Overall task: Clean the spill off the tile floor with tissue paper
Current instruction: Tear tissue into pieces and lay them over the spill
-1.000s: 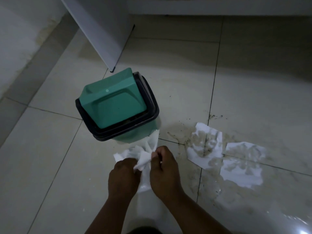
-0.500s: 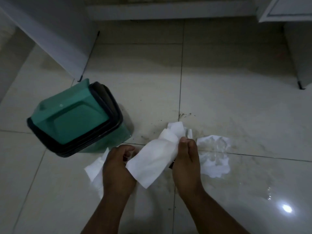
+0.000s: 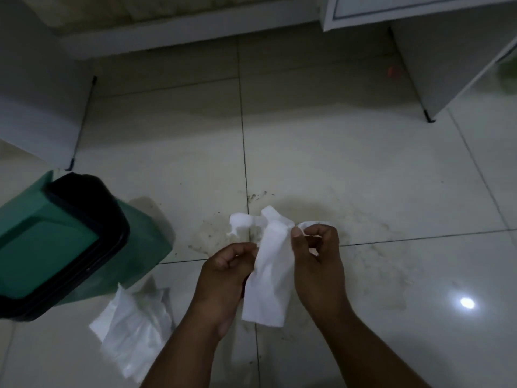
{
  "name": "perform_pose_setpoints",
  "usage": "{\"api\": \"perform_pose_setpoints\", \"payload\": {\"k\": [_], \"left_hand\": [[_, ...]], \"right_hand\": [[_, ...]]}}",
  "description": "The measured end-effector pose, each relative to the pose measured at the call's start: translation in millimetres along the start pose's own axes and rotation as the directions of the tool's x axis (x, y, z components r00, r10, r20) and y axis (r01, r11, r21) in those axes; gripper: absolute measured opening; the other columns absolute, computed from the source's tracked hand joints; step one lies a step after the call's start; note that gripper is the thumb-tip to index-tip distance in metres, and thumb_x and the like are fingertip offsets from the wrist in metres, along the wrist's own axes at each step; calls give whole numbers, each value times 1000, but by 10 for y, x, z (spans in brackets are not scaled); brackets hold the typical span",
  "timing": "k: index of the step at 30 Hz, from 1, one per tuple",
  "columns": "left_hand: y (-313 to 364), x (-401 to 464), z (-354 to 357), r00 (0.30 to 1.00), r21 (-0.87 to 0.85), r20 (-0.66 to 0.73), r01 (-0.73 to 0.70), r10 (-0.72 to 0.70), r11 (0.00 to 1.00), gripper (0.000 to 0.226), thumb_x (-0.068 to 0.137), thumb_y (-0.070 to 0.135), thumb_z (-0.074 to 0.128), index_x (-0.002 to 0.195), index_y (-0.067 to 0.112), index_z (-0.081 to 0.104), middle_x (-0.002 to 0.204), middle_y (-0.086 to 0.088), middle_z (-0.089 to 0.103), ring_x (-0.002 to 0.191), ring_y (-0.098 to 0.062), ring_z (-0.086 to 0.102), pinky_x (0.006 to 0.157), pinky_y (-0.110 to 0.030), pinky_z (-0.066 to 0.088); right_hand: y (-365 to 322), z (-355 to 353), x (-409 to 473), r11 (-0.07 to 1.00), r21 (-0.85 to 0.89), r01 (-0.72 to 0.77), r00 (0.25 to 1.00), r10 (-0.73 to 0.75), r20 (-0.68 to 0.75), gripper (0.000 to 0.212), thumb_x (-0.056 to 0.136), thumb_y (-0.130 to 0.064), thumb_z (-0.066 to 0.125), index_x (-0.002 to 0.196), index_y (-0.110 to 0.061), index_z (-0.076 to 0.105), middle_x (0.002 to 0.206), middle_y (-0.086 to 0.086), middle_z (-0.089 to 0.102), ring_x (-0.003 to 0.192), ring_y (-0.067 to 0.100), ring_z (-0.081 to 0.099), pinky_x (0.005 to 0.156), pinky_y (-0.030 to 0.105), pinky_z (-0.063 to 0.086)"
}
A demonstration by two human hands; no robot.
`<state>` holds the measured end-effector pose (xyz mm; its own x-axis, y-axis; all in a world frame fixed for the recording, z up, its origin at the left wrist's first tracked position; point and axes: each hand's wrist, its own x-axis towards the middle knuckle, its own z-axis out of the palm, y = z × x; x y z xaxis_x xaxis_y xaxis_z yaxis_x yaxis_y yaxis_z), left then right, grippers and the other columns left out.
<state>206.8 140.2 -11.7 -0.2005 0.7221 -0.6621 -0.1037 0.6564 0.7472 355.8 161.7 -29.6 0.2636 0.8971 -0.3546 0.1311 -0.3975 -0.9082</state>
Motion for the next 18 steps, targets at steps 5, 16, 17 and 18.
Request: {"api": "perform_pose_setpoints", "payload": {"k": [5,16,17,18], "left_hand": [[-35,76,220,994,8,-98,-42,42,999,18,95,22,61,96,31,77,97,4,79,86,-19,76,75,-40,64],[-92,96,422,995,-20,17,-93,93,995,12,93,17,66,97,19,76,101,-6,78,97,-27,74,74,-32,58],[-98,93,430,996,-29,16,-90,90,996,11,94,18,66,97,19,76,102,-6,78,98,-27,74,74,-32,58],[-107,93,432,996,-37,11,-88,88,995,10,94,19,66,96,19,76,102,-6,78,99,-28,73,75,-34,59]], "right_hand": [[30,-159,-3,998,-38,-48,993,51,103,29,83,-49,72,97,-33,53,96,-19,62,84,-16,57,60,1,41],[162,-347,-28,989,-146,-20,987,43,154,19,83,-51,71,97,-43,61,99,-31,63,84,-12,61,64,5,44],[191,-356,-13,990,-143,-10,990,30,135,13,85,-45,71,95,-41,63,97,-29,65,84,-12,62,66,6,45],[221,-366,0,990,-142,-8,993,25,115,9,86,-40,72,92,-40,65,95,-27,67,84,-11,62,68,9,46]]}}
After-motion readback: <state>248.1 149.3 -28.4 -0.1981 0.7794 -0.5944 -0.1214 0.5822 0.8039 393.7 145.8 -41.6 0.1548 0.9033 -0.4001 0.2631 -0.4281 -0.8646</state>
